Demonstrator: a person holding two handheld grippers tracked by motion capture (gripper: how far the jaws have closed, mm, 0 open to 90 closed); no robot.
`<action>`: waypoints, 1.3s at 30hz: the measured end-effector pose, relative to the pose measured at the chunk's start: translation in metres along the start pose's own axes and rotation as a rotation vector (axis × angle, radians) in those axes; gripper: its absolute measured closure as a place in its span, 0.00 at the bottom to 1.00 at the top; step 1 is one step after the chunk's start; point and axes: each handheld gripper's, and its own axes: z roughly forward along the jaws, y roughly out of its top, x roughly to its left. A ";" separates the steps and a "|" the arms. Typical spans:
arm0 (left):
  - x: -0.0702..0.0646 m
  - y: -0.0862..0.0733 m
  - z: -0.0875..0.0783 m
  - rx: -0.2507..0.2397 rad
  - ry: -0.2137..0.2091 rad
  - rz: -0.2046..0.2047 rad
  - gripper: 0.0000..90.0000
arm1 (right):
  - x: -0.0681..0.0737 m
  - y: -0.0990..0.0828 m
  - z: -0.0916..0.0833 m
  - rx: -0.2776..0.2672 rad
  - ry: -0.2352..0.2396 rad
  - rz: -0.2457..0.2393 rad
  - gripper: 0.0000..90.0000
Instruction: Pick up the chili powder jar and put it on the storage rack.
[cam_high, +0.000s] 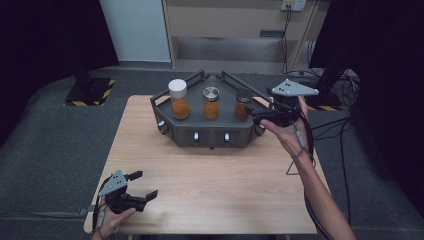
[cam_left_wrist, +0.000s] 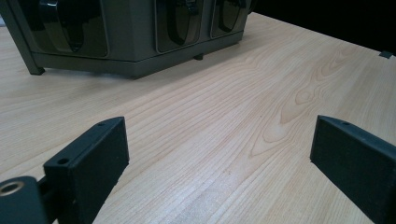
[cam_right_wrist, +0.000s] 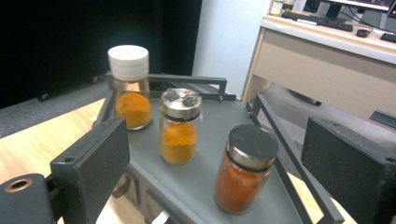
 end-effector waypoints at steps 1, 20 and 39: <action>0.000 0.000 0.000 -0.001 -0.001 0.000 0.04 | 0.001 -0.002 -0.003 -0.002 0.000 0.002 0.09; 0.001 -0.001 0.000 -0.008 0.001 -0.008 0.04 | 0.007 -0.062 -0.057 0.005 0.010 0.003 0.08; 0.001 0.000 0.001 -0.001 0.002 -0.008 0.04 | 0.019 -0.125 -0.089 0.074 0.014 0.064 0.08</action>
